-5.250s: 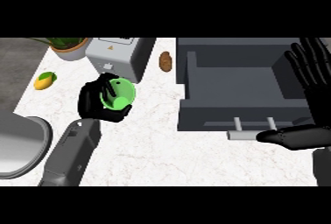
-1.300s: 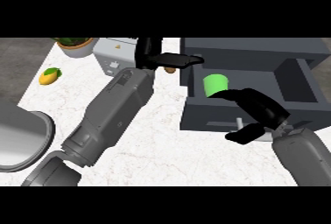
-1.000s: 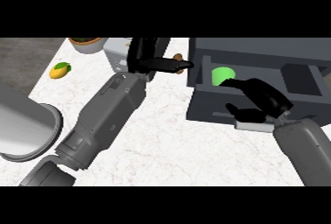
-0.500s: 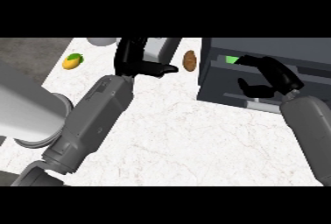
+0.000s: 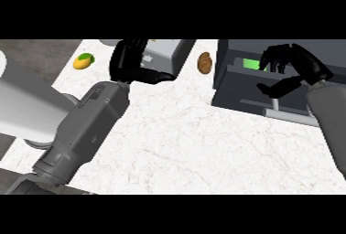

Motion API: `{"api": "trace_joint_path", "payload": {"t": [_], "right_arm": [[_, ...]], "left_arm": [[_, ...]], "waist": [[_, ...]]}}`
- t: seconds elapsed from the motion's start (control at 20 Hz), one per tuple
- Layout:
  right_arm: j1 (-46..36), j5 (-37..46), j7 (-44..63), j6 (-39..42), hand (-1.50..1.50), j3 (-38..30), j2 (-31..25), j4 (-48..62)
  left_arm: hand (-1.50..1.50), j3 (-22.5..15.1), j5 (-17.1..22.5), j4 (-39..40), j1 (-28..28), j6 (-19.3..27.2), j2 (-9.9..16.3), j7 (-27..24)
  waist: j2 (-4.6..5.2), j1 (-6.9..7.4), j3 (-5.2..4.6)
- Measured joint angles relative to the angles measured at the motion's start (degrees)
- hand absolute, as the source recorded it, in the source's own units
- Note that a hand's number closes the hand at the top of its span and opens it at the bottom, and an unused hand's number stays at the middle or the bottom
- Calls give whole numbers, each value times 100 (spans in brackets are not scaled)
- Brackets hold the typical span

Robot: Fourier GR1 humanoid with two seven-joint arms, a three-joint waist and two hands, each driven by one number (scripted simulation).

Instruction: Pick up the cup, place it into the drawer and close the drawer

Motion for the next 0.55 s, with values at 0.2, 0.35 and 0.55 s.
{"api": "trace_joint_path", "payload": {"t": [0.2,0.35,0.55], "right_arm": [[-287,-193,-24,204,150,-235,-107,297],[-663,-234,68,140,150,-429,-210,662],[-1077,-206,77,-1,150,-602,-326,1190]], "left_arm": [[-150,-22,5,-101,62,-120,57,40],[-150,-41,19,-186,116,-199,60,66],[-150,-56,40,-281,196,-290,66,85]], "waist": [[69,103,31],[152,221,51],[244,295,71]]}}
